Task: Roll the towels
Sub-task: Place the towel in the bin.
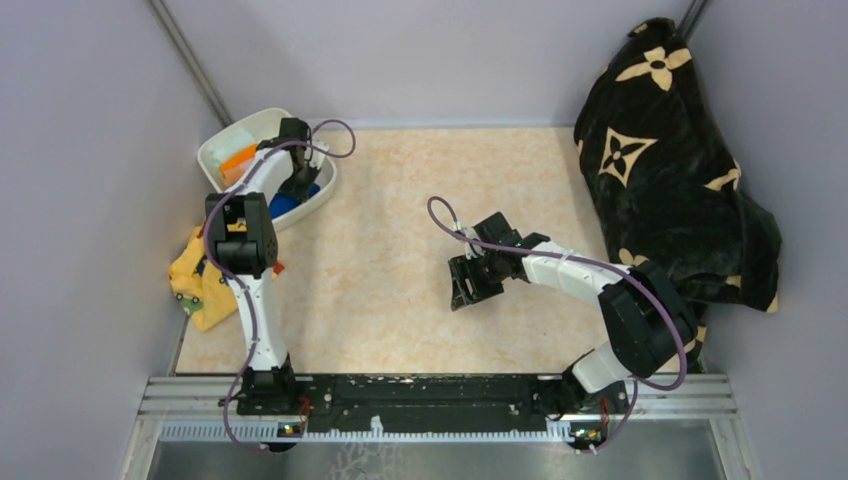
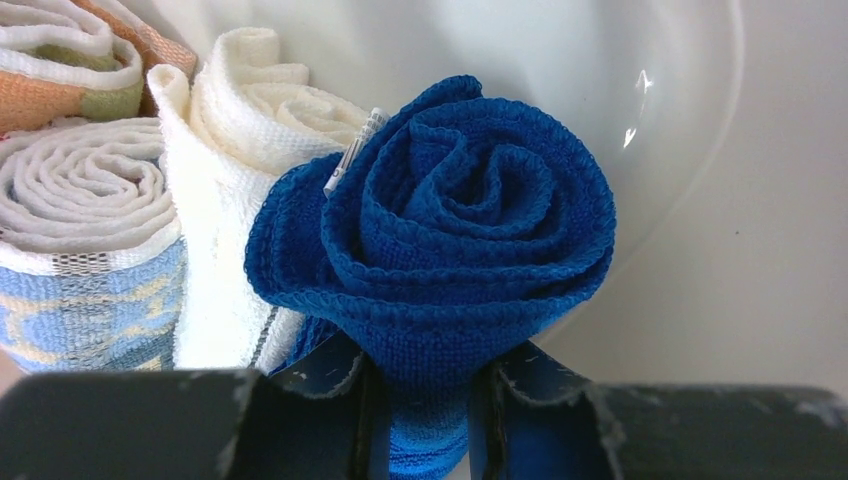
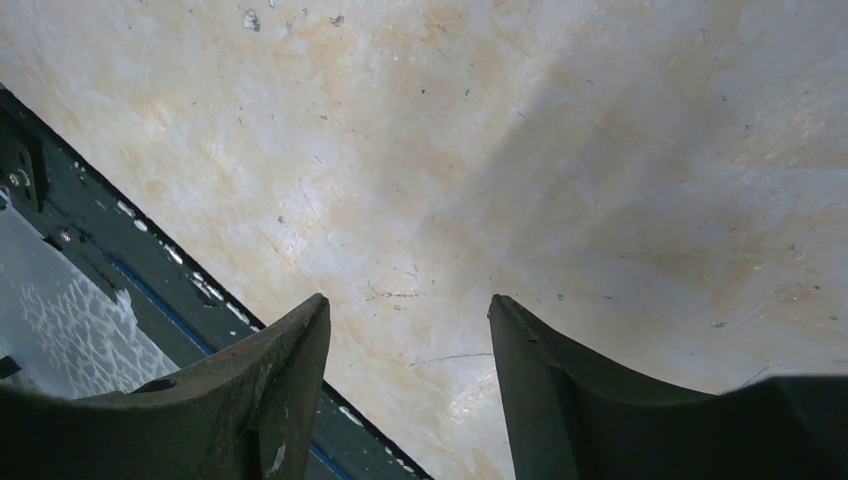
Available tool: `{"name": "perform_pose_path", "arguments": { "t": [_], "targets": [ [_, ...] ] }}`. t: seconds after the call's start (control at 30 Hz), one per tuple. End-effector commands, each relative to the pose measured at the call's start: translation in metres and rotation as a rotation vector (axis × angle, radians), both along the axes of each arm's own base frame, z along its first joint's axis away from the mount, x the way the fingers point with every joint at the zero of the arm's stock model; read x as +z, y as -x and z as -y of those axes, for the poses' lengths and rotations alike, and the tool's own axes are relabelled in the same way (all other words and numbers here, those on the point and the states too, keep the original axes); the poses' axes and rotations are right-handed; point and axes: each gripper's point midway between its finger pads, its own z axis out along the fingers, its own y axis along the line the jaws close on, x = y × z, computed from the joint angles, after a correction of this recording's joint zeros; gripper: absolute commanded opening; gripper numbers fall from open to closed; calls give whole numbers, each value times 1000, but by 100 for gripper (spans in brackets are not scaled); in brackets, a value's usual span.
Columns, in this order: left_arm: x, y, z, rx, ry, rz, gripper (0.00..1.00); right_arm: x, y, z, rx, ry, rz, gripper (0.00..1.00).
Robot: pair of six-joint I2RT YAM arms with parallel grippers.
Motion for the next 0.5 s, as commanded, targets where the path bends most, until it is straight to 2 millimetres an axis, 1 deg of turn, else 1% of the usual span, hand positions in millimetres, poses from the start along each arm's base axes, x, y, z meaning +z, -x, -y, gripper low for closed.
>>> {"name": "perform_pose_path", "arguments": {
  "t": [0.0, 0.03, 0.1, 0.27, 0.37, 0.47],
  "targets": [
    [-71, 82, -19, 95, -31, -347, 23, 14, -14, -4, 7, -19, 80, 59],
    [-71, 80, -17, 97, -22, -338, 29, 15, -16, -4, 5, -18, 89, 59],
    [-64, 74, -15, 102, -6, -299, 38, 19, -17, -3, 1, -17, 107, 59],
    [-20, 53, -12, 97, 18, -155, 56, 29, -19, -1, -3, -24, 143, 59],
    [3, 46, -11, 81, 21, -98, 62, 33, -20, 0, -5, -27, 158, 59],
    [17, 46, -9, 70, 35, -65, 65, 36, -20, 2, -6, -21, 174, 59]
  ]
}}
